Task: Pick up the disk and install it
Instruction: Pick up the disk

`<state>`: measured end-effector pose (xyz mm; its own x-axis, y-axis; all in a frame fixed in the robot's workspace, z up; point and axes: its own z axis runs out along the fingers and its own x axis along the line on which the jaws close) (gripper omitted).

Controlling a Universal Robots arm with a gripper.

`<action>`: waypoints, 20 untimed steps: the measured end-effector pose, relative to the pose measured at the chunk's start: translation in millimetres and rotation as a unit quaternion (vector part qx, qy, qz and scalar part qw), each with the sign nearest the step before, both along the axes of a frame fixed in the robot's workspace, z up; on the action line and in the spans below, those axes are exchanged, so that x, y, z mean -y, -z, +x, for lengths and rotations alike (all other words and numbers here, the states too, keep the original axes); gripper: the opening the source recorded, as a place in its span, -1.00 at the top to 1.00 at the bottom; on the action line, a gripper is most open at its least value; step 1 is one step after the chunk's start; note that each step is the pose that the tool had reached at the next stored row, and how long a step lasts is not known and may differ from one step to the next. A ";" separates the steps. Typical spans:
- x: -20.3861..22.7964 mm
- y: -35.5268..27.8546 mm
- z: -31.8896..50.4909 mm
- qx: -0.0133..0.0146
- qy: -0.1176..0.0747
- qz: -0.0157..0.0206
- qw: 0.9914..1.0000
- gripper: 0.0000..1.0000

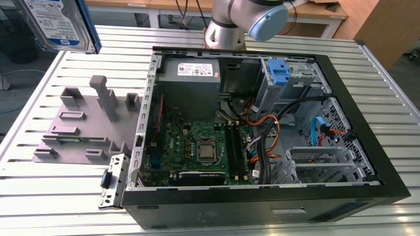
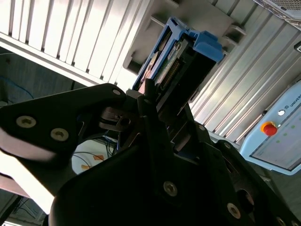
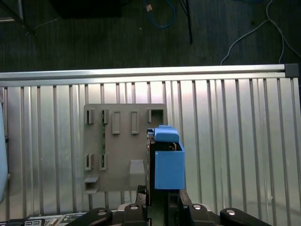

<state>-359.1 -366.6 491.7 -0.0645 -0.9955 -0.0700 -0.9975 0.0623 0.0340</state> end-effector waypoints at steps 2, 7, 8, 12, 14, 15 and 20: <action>0.0 0.0 2.9 0.000 0.000 0.000 1.000 0.30; 0.0 0.1 10.0 0.000 0.000 0.000 1.000 0.30; 0.0 0.1 11.5 0.000 0.000 0.000 1.000 0.30; 0.0 0.0 18.0 0.000 0.000 0.000 1.000 0.30; 0.0 0.1 21.1 0.000 0.000 0.000 1.000 0.30; 0.0 0.0 22.5 0.000 0.000 0.000 1.000 0.30; 0.0 0.0 27.5 0.000 0.000 0.000 1.000 0.30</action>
<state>-331.6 -366.6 491.6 -0.0646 -0.9954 -0.0701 -0.9975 0.0623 0.0340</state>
